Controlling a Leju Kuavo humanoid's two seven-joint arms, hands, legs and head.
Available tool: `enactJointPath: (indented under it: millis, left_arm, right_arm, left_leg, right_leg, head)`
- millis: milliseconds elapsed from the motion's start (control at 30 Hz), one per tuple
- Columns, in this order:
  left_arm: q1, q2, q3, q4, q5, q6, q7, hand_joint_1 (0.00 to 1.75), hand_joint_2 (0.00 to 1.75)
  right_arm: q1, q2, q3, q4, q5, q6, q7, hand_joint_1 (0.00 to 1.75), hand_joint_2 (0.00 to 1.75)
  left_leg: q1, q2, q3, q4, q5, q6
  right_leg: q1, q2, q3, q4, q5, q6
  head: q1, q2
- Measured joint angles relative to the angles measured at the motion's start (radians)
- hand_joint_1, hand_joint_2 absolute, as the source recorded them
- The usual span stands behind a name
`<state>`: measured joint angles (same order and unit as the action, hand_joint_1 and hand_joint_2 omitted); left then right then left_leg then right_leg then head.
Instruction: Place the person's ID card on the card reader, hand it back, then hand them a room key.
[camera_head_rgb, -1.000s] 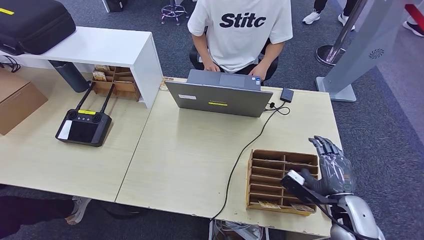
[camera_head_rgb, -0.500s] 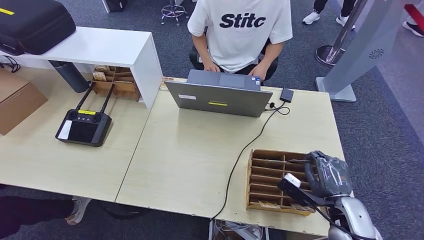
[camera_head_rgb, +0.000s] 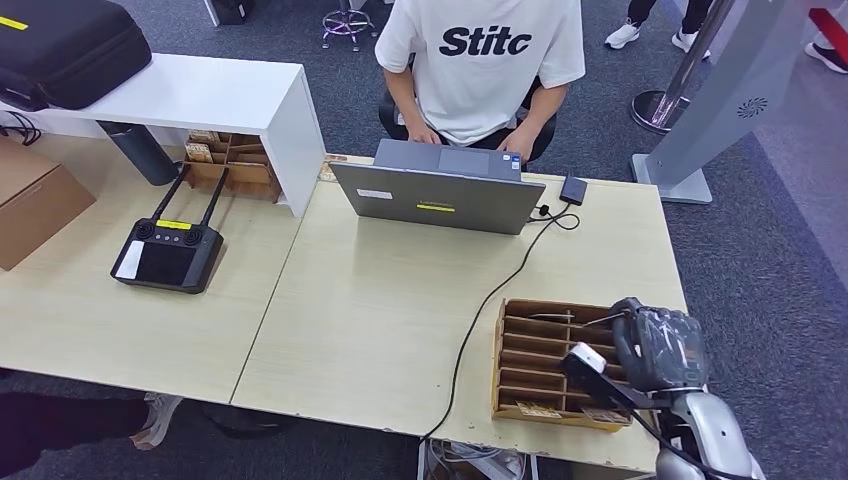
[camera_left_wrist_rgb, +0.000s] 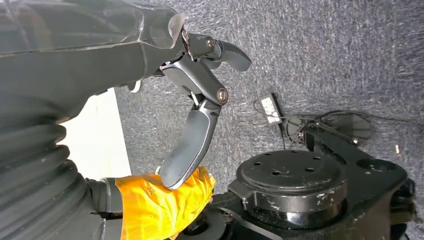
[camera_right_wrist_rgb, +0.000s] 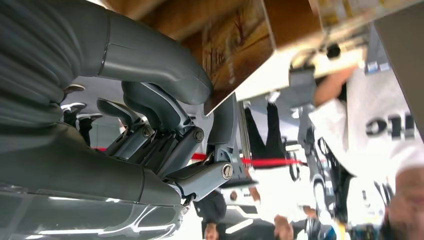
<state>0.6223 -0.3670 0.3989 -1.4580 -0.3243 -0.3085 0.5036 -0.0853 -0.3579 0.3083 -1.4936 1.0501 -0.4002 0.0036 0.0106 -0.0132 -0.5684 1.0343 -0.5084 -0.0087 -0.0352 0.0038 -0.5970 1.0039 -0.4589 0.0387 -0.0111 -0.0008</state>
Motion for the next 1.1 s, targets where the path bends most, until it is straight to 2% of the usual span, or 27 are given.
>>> enactJointPath:
  millis: [333, 433, 533, 633, 800, 933, 1100]
  left_arm:
    - [0.002, 0.000, -0.004, 0.000, 0.002, -0.008, -0.027, 0.00, 1.75]
    - [0.001, 0.000, -0.004, 0.000, -0.004, -0.016, -0.032, 0.00, 1.75]
    - [-0.001, 0.000, -0.003, 0.001, -0.020, -0.029, -0.037, 0.00, 1.75]
    - [-0.012, 0.000, 0.002, 0.006, -0.051, -0.055, -0.055, 0.00, 1.75]
    - [-0.063, 0.000, 0.038, 0.041, -0.128, -0.107, -0.114, 0.00, 1.75]
    - [-0.098, 0.000, 0.073, 0.078, -0.177, -0.140, -0.146, 0.00, 1.75]
    - [-0.121, 0.000, 0.103, 0.108, -0.220, -0.166, -0.159, 0.00, 1.75]
  right_arm:
    - [-0.069, 0.009, -0.045, -0.136, -0.027, -0.100, -0.039, 1.75, 1.75]
    - [-0.102, 0.015, -0.053, -0.173, -0.054, -0.098, -0.048, 1.75, 1.75]
    - [-0.156, 0.022, -0.052, -0.189, -0.082, -0.056, -0.048, 1.75, 1.75]
    - [-0.244, 0.031, -0.039, -0.180, -0.113, 0.030, -0.042, 1.75, 1.75]
    - [-0.453, 0.063, 0.022, -0.076, -0.187, 0.170, -0.014, 1.75, 1.75]
    - [-0.607, 0.100, 0.082, 0.048, -0.204, 0.220, 0.015, 1.75, 1.75]
    - [-0.747, 0.154, 0.136, 0.206, -0.217, 0.249, 0.051, 1.75, 1.75]
  left_leg:
    - [0.000, 0.000, 0.000, 0.000, 0.000, 0.000]
    - [0.000, 0.000, 0.000, 0.000, 0.000, 0.000]
    - [0.000, 0.000, 0.000, 0.000, 0.000, 0.000]
    - [0.000, 0.001, 0.000, 0.000, 0.001, 0.000]
    - [0.000, 0.000, 0.000, 0.000, 0.003, -0.001]
    - [0.000, 0.000, 0.000, 0.000, 0.004, -0.002]
    - [0.000, 0.000, 0.000, 0.000, 0.004, -0.002]
  right_leg:
    - [0.000, 0.000, 0.000, 0.000, 0.000, 0.000]
    - [0.000, 0.000, 0.000, 0.000, 0.000, 0.000]
    - [0.000, 0.000, 0.000, 0.000, 0.000, 0.000]
    - [0.000, 0.001, 0.000, 0.001, 0.001, -0.001]
    - [0.000, 0.001, 0.000, 0.001, 0.003, -0.001]
    - [0.000, 0.000, -0.001, 0.002, 0.004, -0.001]
    - [0.000, 0.000, -0.001, 0.002, 0.004, -0.001]
  head:
    - [0.000, 0.000]
    - [0.000, 0.000]
    - [0.000, 0.000]
    - [0.000, 0.000]
    - [0.000, 0.000]
    - [0.000, 0.000]
    - [0.000, 0.000]
